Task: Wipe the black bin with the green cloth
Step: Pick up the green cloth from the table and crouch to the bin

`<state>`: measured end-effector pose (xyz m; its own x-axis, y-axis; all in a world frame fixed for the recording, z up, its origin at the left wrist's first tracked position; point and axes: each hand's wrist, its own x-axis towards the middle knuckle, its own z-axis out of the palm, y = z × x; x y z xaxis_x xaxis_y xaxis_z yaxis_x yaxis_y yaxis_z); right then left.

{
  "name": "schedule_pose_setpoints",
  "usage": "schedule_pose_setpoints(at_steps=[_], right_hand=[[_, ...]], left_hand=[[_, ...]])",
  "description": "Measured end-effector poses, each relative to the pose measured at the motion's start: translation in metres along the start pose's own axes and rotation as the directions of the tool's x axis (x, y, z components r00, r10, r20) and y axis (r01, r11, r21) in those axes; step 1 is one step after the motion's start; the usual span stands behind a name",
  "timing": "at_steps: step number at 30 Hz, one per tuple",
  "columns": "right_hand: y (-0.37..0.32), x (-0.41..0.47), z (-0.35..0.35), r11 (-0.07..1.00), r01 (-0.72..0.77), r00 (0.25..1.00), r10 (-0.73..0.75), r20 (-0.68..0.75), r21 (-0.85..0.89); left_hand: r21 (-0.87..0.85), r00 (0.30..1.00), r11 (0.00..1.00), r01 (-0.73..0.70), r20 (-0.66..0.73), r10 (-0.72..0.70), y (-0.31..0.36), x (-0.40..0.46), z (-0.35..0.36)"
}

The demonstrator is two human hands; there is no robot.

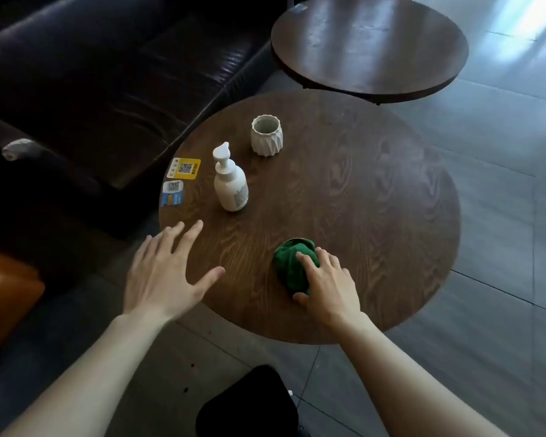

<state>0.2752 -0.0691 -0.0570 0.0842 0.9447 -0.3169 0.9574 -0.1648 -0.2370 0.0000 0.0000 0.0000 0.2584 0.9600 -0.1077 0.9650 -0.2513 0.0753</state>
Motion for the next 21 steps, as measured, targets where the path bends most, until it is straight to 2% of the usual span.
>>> schedule_pose_setpoints(at_steps=[1, 11, 21], right_hand=[[0.001, 0.004, 0.003, 1.0, 0.014, 1.0, -0.014, 0.018, -0.001], [0.01, 0.027, 0.036, 0.999, 0.028, 0.997, -0.029, 0.07, 0.022], [0.013, 0.035, 0.057, 0.998, 0.037, 0.999, -0.036, -0.007, 0.057]], left_hand=[[-0.01, 0.999, 1.0, 0.001, 0.037, 0.0, 0.0, 0.001, 0.004], [-0.068, 0.995, 0.997, -0.027, 0.092, 0.033, -0.002, 0.009, 0.051], [-0.145, 0.984, 0.989, -0.043, 0.167, 0.067, 0.014, 0.015, 0.093]])
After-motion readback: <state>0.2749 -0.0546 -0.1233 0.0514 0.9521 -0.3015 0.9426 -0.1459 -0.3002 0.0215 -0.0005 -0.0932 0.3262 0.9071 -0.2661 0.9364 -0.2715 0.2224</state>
